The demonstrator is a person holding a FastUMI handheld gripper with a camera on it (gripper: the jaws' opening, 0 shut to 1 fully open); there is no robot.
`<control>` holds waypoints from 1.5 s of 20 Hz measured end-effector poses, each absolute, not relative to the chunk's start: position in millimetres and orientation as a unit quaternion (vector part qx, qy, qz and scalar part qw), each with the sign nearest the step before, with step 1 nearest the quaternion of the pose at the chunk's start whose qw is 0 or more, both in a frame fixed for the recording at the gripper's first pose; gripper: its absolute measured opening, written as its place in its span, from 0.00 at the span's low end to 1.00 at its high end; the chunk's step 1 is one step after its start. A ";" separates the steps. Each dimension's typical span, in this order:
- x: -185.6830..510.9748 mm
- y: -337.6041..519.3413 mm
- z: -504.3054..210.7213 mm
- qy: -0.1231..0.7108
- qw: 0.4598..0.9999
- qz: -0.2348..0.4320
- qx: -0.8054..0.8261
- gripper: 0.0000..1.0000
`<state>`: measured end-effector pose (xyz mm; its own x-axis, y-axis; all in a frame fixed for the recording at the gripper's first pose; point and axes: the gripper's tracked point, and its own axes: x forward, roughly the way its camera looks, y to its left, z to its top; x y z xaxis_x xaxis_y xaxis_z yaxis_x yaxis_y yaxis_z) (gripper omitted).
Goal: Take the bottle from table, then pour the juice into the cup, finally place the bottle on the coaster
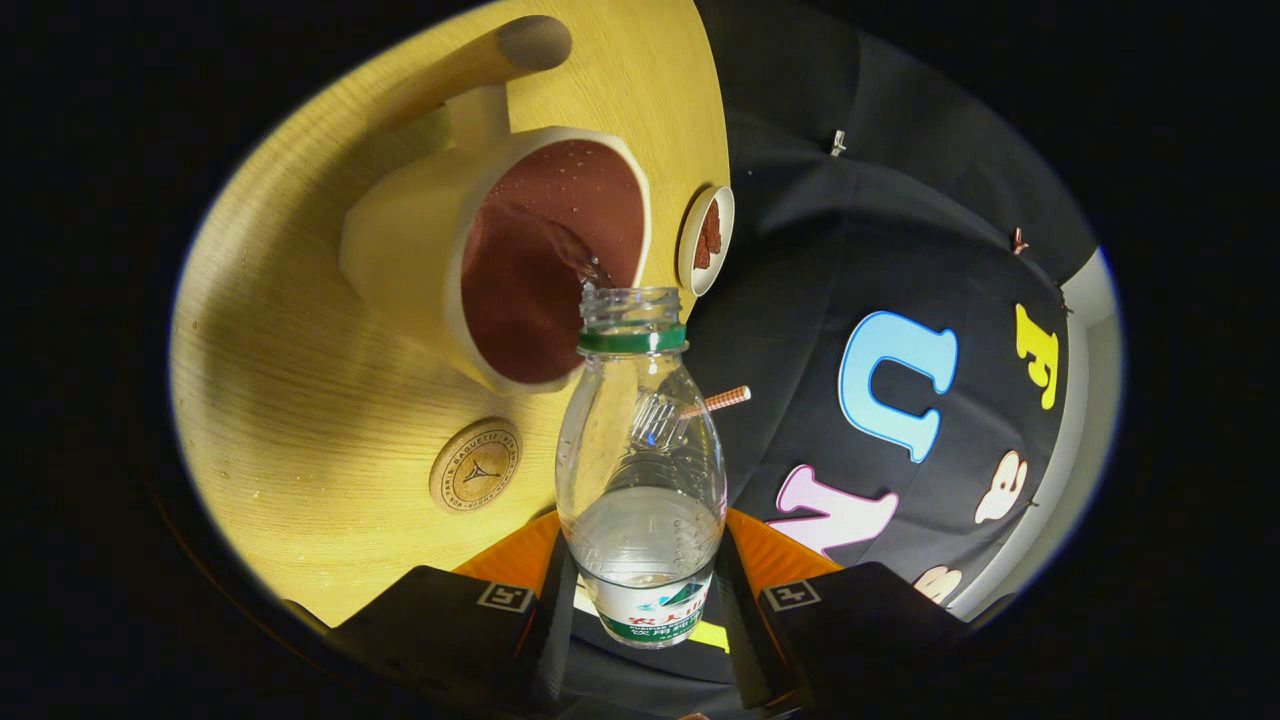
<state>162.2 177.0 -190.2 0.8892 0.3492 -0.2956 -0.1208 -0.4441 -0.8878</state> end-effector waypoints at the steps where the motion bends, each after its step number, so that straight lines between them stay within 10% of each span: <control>1: 163.5 178.3 -189.6 -0.073 0.518 0.227 -0.821 0.68; 30: 166.1 204.9 -157.0 -0.170 0.400 0.236 -0.869 0.68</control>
<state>166.1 204.9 -157.0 0.8305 0.4848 -0.2742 0.1071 -0.6221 -0.7756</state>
